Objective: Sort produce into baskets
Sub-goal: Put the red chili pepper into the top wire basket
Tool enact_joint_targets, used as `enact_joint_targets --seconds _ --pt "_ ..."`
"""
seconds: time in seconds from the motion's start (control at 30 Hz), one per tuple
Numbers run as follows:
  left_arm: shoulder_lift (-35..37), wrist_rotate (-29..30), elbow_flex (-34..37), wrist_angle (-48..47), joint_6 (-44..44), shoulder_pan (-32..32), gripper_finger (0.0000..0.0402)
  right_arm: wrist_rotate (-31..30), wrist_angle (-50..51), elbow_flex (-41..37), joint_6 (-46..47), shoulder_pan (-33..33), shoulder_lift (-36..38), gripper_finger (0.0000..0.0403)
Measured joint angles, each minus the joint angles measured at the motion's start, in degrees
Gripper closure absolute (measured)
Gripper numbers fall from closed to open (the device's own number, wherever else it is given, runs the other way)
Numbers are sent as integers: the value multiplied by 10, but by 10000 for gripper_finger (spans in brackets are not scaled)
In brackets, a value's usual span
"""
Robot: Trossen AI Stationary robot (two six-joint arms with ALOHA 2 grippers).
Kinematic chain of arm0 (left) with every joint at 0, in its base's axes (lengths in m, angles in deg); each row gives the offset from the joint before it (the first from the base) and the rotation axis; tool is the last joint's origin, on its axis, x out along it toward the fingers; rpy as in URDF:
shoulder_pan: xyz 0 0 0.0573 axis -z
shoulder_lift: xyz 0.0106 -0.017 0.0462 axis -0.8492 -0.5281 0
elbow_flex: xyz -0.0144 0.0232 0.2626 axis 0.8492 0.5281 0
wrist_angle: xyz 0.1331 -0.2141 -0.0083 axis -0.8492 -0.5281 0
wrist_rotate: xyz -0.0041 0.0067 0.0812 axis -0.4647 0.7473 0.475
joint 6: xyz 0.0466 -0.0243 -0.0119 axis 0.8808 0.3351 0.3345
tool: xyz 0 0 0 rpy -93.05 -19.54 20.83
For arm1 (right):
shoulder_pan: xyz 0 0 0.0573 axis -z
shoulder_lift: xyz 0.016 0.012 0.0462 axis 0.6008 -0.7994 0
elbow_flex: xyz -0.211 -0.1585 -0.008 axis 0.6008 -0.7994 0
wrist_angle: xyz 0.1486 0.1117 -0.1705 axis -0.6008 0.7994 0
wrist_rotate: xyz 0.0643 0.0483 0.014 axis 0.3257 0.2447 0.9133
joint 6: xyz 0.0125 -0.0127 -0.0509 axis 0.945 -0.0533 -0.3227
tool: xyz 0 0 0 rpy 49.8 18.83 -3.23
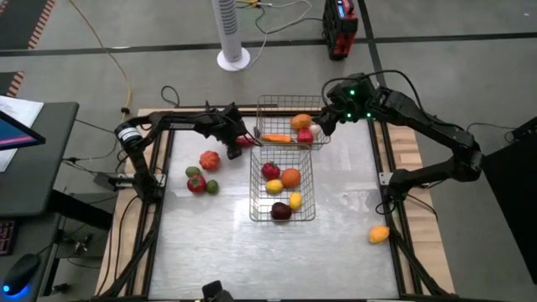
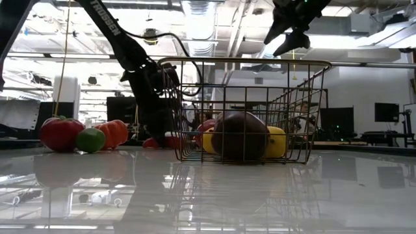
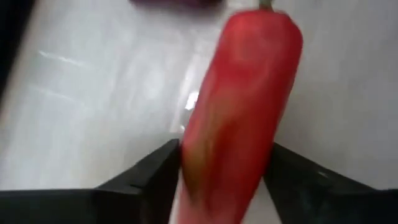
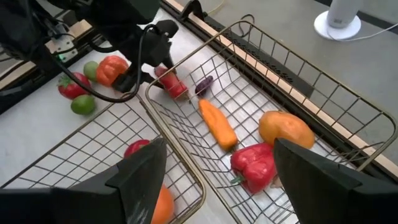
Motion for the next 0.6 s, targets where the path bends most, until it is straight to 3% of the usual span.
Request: enact_joint_targets --seconds 0.17,0.3,0.6 --pt "36 -73 0 -49 -54 -6 280 0 0 0 -5 3 0 81" --pt "91 -96 0 -67 -88 -16 318 1 0 0 -7 3 0 81" --pt "198 7 0 -39 -178 -14 284 1 0 0 -18 3 0 81"
